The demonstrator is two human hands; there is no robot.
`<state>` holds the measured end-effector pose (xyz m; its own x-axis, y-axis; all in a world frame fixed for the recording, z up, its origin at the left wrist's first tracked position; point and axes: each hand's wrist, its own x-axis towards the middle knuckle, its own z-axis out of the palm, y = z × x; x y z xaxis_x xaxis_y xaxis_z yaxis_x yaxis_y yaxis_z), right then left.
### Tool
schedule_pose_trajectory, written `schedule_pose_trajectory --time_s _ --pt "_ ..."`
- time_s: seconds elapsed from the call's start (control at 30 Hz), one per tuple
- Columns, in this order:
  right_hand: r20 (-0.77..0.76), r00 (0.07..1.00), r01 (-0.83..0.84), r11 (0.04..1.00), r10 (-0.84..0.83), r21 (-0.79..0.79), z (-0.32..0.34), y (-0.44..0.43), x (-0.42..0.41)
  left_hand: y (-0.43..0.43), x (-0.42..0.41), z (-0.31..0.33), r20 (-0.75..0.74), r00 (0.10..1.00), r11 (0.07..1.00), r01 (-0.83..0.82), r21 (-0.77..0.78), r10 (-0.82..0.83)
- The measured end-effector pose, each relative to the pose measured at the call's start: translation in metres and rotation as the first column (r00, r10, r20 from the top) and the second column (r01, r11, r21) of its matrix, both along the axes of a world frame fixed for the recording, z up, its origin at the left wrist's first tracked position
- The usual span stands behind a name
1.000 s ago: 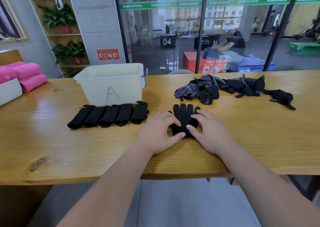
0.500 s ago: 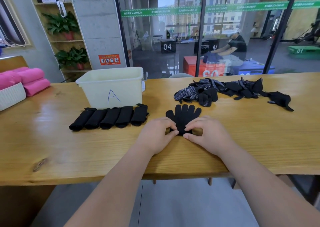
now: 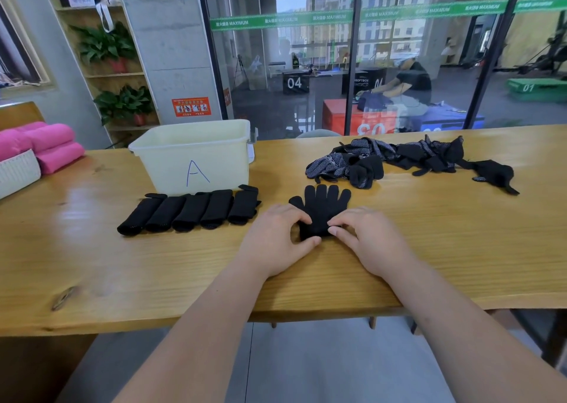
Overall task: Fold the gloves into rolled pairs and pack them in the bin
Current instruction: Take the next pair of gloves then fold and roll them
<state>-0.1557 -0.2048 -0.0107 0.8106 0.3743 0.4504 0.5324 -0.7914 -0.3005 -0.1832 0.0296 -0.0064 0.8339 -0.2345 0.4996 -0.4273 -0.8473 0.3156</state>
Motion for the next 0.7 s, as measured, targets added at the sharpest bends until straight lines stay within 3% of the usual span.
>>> schedule_pose_trajectory --time_s 0.2,0.5,0.7 --pt "-0.015 1.0 -0.005 0.999 0.006 0.052 0.0013 0.0 -0.002 0.0018 -0.0024 0.0027 -0.018 1.0 1.0 0.012 0.013 -0.012" --pt "0.037 0.999 0.013 0.999 -0.011 -0.03 0.0015 0.0018 -0.002 0.0014 -0.0007 0.0019 -0.005 1.0 1.0 -0.003 -0.006 0.003" --pt "-0.035 0.999 0.038 0.995 -0.035 0.087 0.0071 0.0018 -0.0082 -0.0004 -0.0045 0.0051 0.001 1.0 1.0 -0.016 0.014 0.016"
